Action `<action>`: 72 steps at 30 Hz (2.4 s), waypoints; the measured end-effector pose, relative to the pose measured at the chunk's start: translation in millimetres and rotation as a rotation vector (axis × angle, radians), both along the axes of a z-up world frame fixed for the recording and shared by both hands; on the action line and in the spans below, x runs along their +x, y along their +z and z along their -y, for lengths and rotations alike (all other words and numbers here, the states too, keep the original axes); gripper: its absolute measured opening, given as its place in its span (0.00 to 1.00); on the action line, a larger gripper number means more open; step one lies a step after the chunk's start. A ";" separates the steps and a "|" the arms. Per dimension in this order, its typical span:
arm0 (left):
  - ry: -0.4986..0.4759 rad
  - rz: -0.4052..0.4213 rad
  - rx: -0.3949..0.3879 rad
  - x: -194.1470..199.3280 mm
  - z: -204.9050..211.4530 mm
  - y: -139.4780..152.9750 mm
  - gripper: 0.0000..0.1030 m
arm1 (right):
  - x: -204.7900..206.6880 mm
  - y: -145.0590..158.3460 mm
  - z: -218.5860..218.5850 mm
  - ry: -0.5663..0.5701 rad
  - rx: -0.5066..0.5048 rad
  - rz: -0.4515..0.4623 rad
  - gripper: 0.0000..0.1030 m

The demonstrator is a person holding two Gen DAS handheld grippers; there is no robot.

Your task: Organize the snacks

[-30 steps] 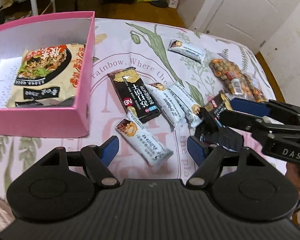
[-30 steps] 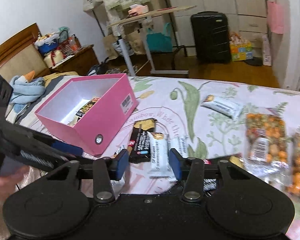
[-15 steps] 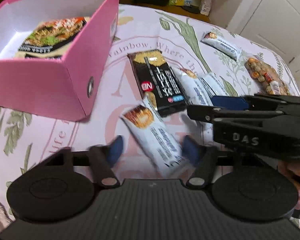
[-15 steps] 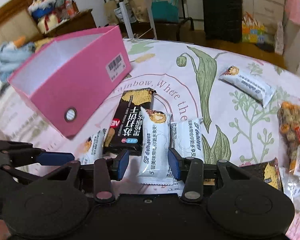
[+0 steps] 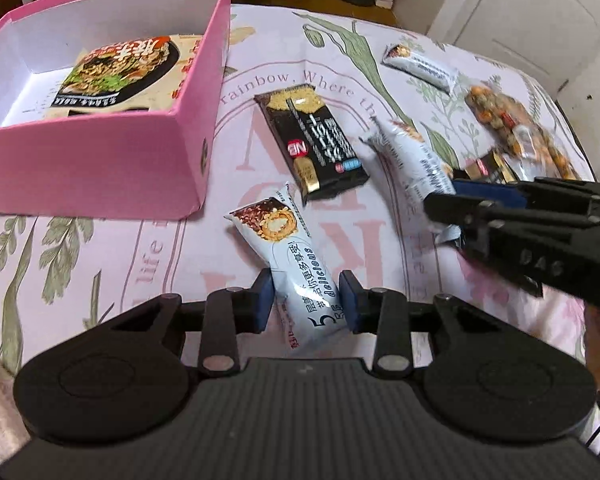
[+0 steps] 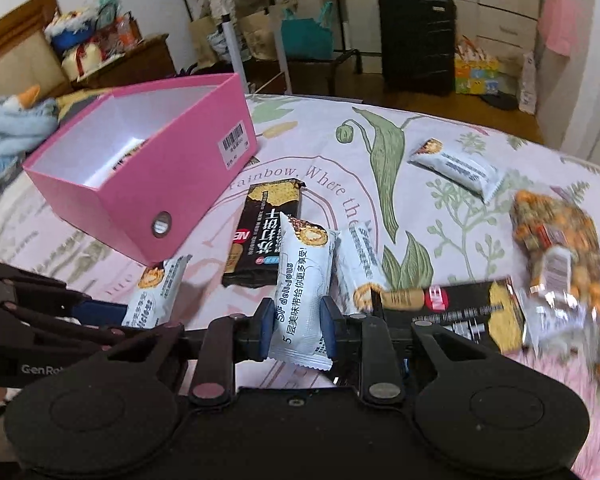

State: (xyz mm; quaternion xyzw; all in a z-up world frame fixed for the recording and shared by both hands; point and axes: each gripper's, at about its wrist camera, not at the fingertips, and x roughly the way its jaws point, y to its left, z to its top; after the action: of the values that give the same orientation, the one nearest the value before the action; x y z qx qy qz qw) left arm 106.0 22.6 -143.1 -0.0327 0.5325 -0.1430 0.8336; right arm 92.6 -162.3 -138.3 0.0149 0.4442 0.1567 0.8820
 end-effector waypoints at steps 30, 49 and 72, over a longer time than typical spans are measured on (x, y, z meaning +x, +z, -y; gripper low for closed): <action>-0.058 0.016 0.053 -61.1 -78.1 91.9 0.33 | -71.9 90.4 -55.5 0.188 0.094 -0.048 0.28; 0.082 0.198 -0.024 43.1 -138.2 115.6 0.33 | 25.4 108.7 -140.0 0.265 0.017 0.141 0.27; 0.208 0.046 -0.151 158.1 -157.2 23.2 0.48 | 113.0 34.6 -181.3 0.282 -0.065 0.170 0.40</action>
State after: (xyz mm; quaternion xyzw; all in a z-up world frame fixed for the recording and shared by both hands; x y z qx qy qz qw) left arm 264.0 179.9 -119.9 -0.1470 0.4947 -0.0960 0.8511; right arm 205.6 19.0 -103.7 -0.0895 0.3704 0.2652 0.8857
